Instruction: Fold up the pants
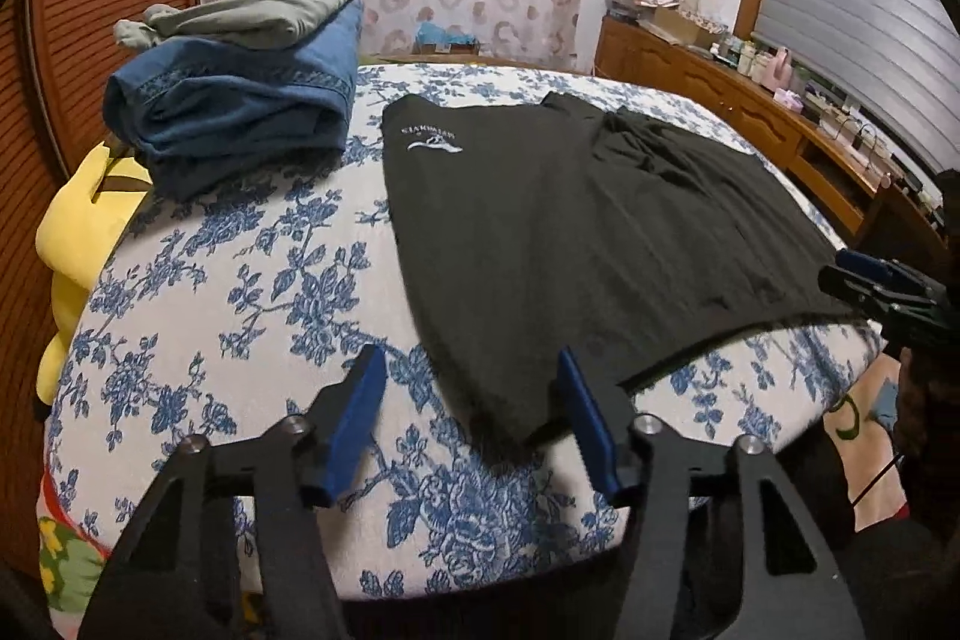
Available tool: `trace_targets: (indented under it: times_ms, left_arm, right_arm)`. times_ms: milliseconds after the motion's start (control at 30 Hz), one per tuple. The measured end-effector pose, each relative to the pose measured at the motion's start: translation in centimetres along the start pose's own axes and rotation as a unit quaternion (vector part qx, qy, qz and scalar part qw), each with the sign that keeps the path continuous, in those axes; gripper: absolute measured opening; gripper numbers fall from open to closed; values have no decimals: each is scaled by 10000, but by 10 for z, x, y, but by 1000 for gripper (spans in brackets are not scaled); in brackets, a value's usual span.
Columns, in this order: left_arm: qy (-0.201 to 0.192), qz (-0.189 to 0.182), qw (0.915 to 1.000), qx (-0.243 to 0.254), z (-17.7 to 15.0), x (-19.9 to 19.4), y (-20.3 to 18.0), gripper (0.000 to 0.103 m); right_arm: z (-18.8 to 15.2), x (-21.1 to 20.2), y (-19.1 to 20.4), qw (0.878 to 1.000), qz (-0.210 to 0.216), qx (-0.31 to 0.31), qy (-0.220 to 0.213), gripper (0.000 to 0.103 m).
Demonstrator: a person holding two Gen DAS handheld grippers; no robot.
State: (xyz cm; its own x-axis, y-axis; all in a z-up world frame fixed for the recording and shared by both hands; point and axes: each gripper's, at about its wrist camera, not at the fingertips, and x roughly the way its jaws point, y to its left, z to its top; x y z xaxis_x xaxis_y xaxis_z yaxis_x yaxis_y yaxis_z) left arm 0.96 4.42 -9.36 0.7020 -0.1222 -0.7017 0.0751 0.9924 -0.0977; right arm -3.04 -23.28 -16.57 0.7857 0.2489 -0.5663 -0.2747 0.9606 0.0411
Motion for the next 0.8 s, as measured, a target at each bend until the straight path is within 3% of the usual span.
trace_targets:
  times_ms: [133,400,567,633,800]
  left_arm:
    - [77,-8,10000,36,-4,1,-2,50]
    - [176,-143,9997,68,-9,3,-9,49]
    - [160,-225,9996,3,-8,3,-6,31]
    - [178,-318,9993,2,-8,3,-5,18]
    - [40,-453,9990,-29,-6,-3,-5,8]
  right_arm:
    - [-2,-5,4,10000,-13,-5,-2,83]
    - [-11,-17,12,10000,-5,0,-19,83]
    - [-9,-7,10,10000,18,-40,2,83]
    - [-4,0,4,10000,37,-45,58,79]
    - [4,6,0,9998,36,-86,152,76]
